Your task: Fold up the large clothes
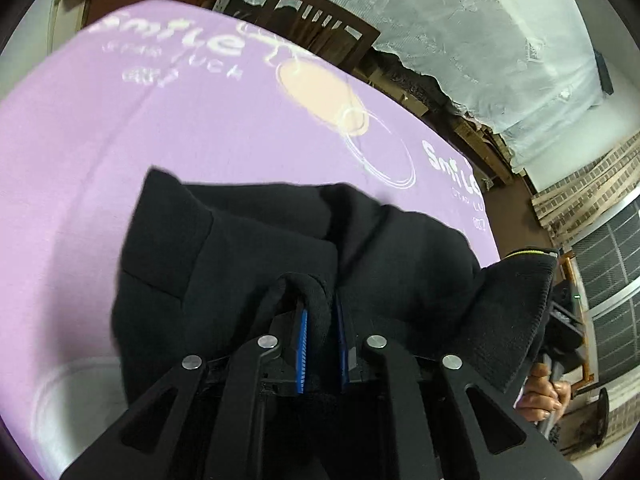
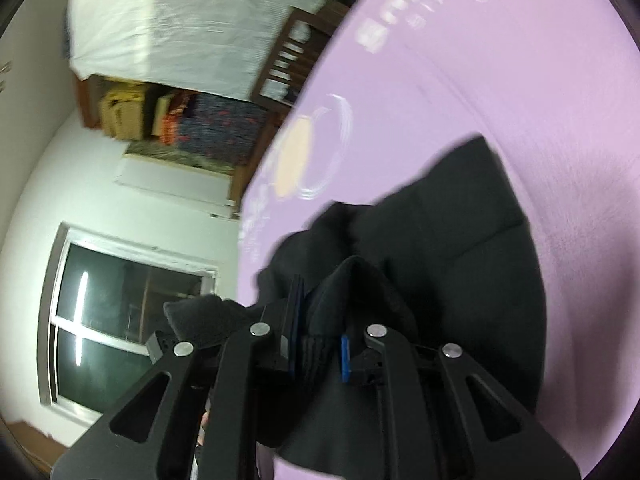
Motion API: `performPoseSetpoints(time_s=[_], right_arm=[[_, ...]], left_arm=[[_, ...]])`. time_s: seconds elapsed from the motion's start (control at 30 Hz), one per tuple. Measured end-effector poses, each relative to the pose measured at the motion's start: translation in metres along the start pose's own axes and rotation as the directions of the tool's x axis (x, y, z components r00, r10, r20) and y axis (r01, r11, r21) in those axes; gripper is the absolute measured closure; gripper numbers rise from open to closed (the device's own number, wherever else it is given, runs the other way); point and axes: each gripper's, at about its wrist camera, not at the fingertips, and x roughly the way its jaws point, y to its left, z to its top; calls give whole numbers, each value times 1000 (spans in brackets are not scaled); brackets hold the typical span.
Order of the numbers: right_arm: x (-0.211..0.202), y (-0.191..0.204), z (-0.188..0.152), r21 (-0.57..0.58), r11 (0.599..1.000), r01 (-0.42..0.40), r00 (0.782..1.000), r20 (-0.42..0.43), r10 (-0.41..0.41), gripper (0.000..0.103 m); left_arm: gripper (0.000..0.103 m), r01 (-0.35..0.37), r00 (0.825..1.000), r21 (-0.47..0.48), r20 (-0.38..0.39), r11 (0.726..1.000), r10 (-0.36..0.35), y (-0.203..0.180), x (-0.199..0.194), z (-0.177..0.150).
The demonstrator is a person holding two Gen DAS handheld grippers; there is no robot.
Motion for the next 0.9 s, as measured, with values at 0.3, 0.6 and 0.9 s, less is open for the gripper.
performPoseSetpoints(time_s=[0.3, 0.6, 0.9], right_arm=[[-5, -10, 4, 27, 994, -104, 994, -15, 104, 39], [-64, 22, 12, -131, 982, -135, 979, 137, 153, 30], [-38, 20, 2, -258, 960, 107, 986, 149, -70, 30]], left_arm=[[75, 88, 996, -3, 17, 996, -88, 0, -38, 7], [23, 18, 959, -13, 285, 1000, -13, 12, -109, 7], [24, -83, 976, 118, 211, 990, 57, -10, -56, 8]])
